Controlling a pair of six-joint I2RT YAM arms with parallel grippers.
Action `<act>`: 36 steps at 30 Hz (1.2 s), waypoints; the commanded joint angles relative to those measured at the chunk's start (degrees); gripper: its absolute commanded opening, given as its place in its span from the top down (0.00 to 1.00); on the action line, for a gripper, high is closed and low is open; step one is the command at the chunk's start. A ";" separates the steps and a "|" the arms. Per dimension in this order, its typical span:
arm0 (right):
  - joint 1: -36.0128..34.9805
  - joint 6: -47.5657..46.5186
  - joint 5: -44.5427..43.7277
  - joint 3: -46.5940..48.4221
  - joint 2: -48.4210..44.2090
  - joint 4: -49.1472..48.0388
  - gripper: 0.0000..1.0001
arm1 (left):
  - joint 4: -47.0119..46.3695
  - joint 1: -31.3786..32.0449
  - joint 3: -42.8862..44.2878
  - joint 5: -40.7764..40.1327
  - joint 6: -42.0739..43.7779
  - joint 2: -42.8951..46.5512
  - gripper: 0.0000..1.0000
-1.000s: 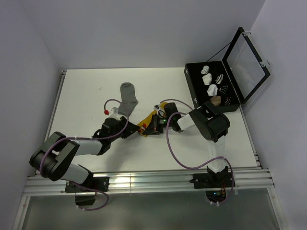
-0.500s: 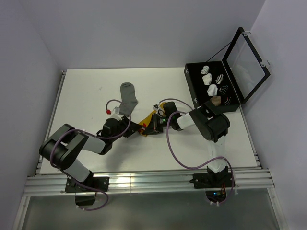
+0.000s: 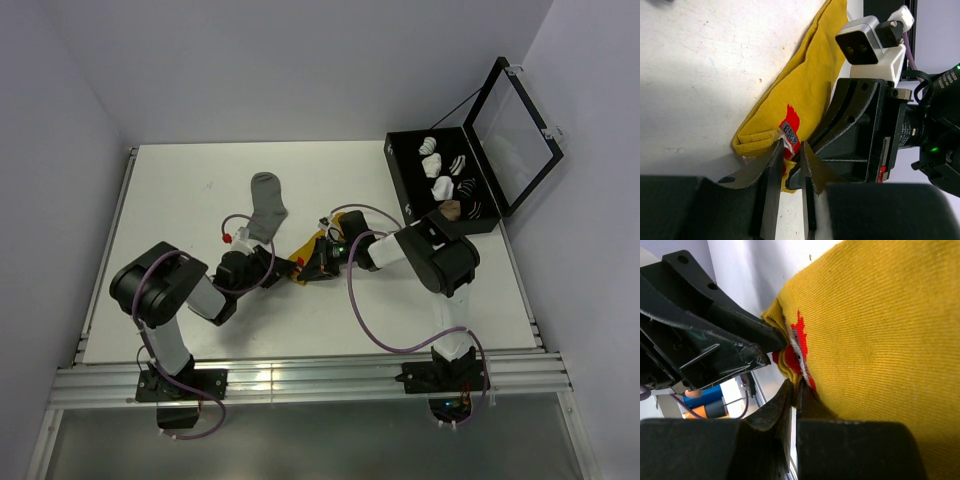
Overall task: Roll the socks
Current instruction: Roll the sock at the center of the board.
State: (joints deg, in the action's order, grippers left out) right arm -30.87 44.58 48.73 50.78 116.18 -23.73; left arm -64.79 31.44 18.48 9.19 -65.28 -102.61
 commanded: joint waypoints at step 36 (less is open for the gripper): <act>-26.17 -51.34 -58.22 -7.02 -21.09 3.42 0.53 | 28.50 -0.33 11.23 -0.93 5.16 2.06 0.83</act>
State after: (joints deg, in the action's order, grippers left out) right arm -56.49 -3.92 -6.02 42.28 93.97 -17.23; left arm -41.30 31.40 29.45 8.88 -62.61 -100.53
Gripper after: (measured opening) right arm 0.465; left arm 0.172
